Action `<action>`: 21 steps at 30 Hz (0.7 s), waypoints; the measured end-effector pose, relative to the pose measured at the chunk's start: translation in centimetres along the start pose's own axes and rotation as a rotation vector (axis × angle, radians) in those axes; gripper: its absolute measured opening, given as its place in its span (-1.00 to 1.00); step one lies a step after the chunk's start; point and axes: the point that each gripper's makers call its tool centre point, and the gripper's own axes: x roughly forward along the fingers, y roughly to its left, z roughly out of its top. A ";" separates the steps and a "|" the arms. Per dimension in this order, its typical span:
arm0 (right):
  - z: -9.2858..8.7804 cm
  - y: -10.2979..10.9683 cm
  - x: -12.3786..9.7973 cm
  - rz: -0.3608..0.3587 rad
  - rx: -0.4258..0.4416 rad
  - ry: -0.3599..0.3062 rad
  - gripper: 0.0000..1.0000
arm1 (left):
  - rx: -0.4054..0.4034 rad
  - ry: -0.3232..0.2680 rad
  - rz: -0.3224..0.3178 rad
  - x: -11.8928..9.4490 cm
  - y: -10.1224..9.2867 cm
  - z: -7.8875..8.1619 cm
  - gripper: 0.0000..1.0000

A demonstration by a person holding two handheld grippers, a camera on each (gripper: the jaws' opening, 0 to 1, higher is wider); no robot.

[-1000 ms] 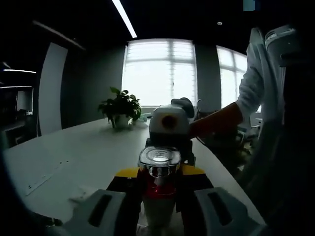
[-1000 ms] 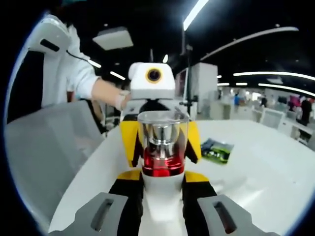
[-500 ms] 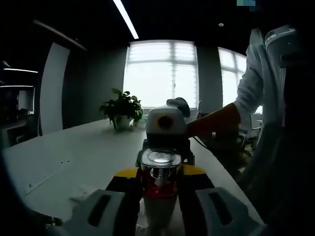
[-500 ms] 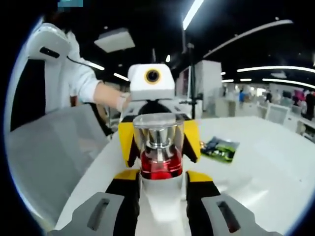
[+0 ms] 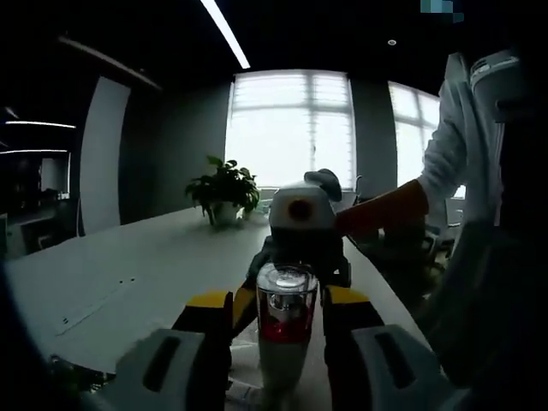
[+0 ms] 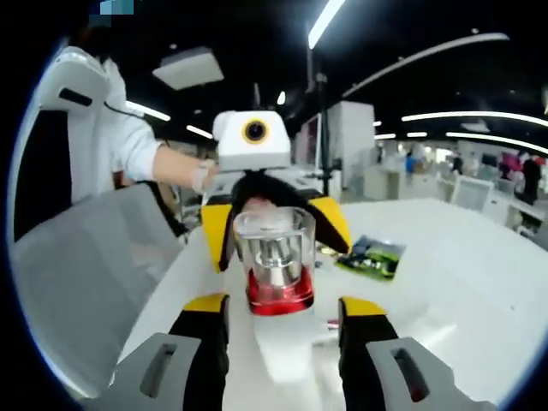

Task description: Arrange the skincare products in the storage area until every visible bottle or jar stands upright without overlapping.

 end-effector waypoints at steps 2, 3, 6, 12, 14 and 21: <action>0.2 0.1 -0.2 -0.010 0.008 -0.001 0.00 | -0.006 0.018 0.022 -0.5 0.2 0.0 -0.19; 0.3 0.2 -0.3 -0.015 0.008 -0.003 0.02 | -0.004 0.022 0.030 -0.7 0.3 0.1 -0.18; 0.6 0.2 -0.5 -0.040 0.005 -0.007 0.06 | -0.015 0.026 0.060 -1.8 0.5 0.4 -0.12; 0.8 0.7 -0.8 -0.063 0.015 0.005 0.24 | 0.011 0.080 0.115 -3.2 0.5 0.0 0.03; 1.1 0.9 -0.9 -0.074 0.010 0.002 0.32 | 0.025 0.107 0.138 -3.8 0.7 -0.3 0.07; 1.7 0.9 -1.6 -0.133 -0.001 0.016 0.55 | 0.031 0.131 0.197 -5.9 1.3 -0.4 0.22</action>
